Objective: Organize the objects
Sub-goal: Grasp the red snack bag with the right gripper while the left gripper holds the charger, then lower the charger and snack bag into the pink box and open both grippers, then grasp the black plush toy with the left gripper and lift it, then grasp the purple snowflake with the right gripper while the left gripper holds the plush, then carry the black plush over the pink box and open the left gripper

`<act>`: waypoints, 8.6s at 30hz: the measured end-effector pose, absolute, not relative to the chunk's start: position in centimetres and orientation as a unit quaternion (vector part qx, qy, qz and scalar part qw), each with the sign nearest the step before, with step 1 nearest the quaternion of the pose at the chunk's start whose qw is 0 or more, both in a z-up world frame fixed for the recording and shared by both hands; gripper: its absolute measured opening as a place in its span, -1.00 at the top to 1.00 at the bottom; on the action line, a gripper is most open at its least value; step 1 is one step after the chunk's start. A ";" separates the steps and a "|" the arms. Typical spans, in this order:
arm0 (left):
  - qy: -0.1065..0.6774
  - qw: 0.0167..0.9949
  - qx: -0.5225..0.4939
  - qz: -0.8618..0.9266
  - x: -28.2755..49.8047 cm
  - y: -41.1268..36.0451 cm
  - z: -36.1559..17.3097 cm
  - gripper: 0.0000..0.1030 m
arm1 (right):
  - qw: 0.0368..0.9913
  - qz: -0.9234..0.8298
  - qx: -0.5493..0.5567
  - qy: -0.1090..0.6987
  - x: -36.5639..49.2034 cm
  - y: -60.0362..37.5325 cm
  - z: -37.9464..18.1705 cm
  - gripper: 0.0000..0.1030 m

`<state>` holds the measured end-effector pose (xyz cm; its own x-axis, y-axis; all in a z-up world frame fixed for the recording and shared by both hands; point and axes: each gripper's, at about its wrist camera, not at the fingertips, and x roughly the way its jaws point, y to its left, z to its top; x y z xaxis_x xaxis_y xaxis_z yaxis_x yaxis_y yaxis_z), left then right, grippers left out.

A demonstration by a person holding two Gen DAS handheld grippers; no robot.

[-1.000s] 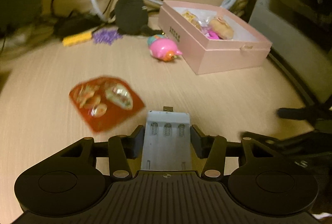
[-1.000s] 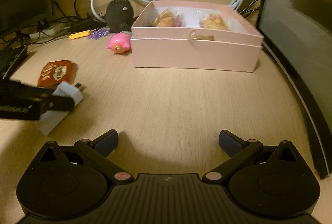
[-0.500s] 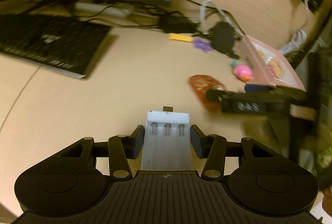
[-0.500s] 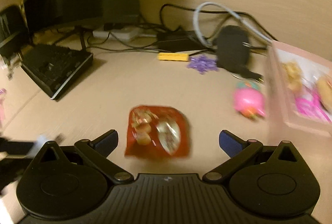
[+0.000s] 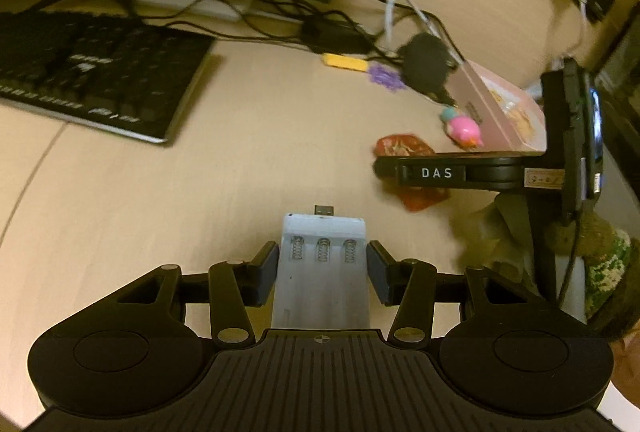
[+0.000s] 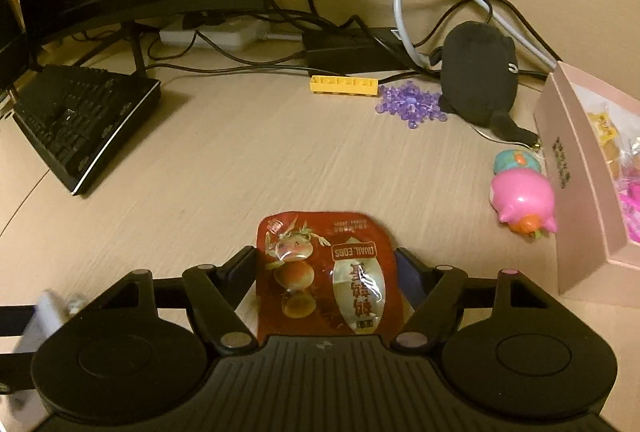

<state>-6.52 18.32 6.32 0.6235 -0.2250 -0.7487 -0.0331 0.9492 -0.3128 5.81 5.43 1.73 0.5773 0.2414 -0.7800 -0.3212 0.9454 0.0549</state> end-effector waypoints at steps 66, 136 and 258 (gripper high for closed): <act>0.421 0.891 -0.161 -0.061 -1.6 5.8 4.6 -0.01 | 0.965 -0.001 -0.018 0.261 8.3 -18.2 8.9 -0.85; 0.359 0.888 -0.288 -0.021 0.7 15.3 5.4 -0.25 | 0.931 0.083 -0.113 0.336 -5.3 -7.3 3.5 -0.96; 0.344 0.890 -0.180 -0.237 7.9 -2.3 14.8 -0.26 | 0.935 -0.024 0.009 0.354 -11.8 -18.3 6.0 -0.03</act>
